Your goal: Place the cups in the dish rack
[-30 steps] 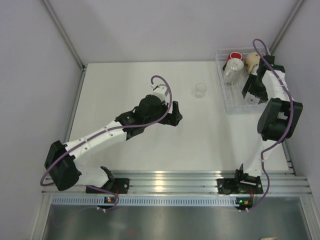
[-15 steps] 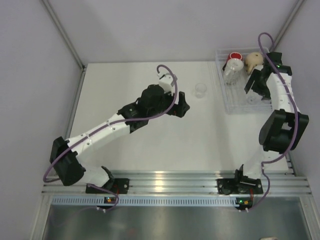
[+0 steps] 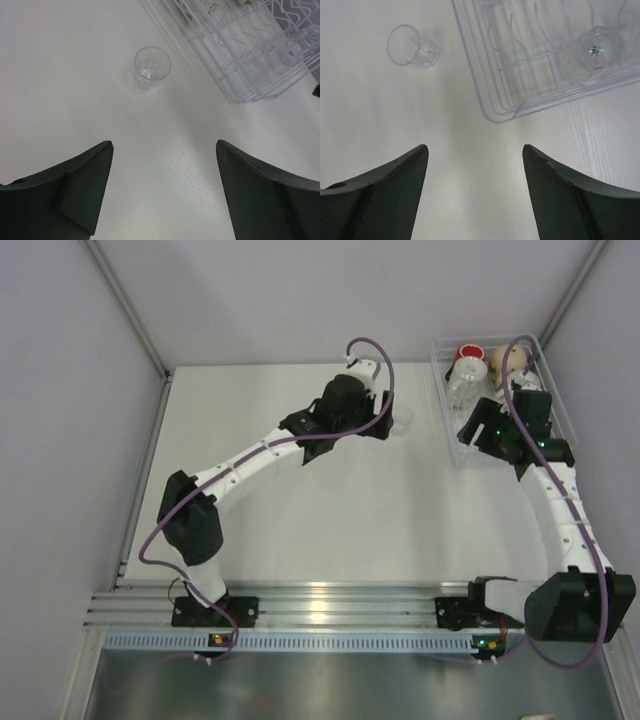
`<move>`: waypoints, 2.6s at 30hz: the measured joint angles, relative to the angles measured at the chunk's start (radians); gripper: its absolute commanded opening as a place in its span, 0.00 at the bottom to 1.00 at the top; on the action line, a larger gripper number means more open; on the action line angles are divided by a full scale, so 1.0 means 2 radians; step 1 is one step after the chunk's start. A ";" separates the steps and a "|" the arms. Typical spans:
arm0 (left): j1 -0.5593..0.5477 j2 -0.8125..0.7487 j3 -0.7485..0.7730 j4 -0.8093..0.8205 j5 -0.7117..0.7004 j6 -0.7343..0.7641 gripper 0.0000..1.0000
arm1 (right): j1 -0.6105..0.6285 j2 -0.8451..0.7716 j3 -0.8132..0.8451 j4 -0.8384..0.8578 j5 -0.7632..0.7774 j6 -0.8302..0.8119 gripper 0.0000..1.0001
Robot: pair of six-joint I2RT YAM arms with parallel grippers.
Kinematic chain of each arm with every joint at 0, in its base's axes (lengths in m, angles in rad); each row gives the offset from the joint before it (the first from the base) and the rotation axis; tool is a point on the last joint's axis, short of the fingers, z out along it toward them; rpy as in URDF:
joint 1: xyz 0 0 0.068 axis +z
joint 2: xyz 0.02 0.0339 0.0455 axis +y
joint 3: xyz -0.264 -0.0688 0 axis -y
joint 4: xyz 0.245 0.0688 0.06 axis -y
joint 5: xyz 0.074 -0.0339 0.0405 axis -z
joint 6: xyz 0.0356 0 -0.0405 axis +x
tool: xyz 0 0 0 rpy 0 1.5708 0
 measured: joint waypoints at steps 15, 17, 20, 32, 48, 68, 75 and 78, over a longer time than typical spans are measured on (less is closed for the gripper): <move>0.046 0.166 0.130 -0.001 0.009 -0.027 0.88 | 0.040 -0.150 -0.072 0.122 -0.084 0.049 0.78; 0.049 0.187 0.142 0.005 0.013 -0.034 0.87 | 0.040 -0.171 -0.076 0.126 -0.089 0.049 0.78; 0.052 0.221 0.168 0.017 0.023 -0.037 0.85 | 0.040 -0.193 -0.082 0.136 -0.091 0.049 0.78; 0.061 0.326 0.222 0.073 0.041 -0.063 0.73 | 0.040 -0.200 -0.112 0.146 -0.104 0.051 0.78; 0.072 0.361 0.227 0.127 0.104 -0.110 0.17 | 0.041 -0.201 -0.126 0.156 -0.104 0.049 0.79; 0.123 0.051 -0.178 0.387 0.272 -0.291 0.00 | 0.062 -0.208 -0.235 0.263 -0.244 0.082 0.81; 0.131 -0.017 -0.276 0.610 0.341 -0.480 0.00 | 0.067 -0.230 -0.313 0.432 -0.320 0.193 0.82; 0.129 -0.028 -0.296 0.656 0.350 -0.539 0.00 | 0.084 -0.242 -0.311 0.474 -0.326 0.200 0.83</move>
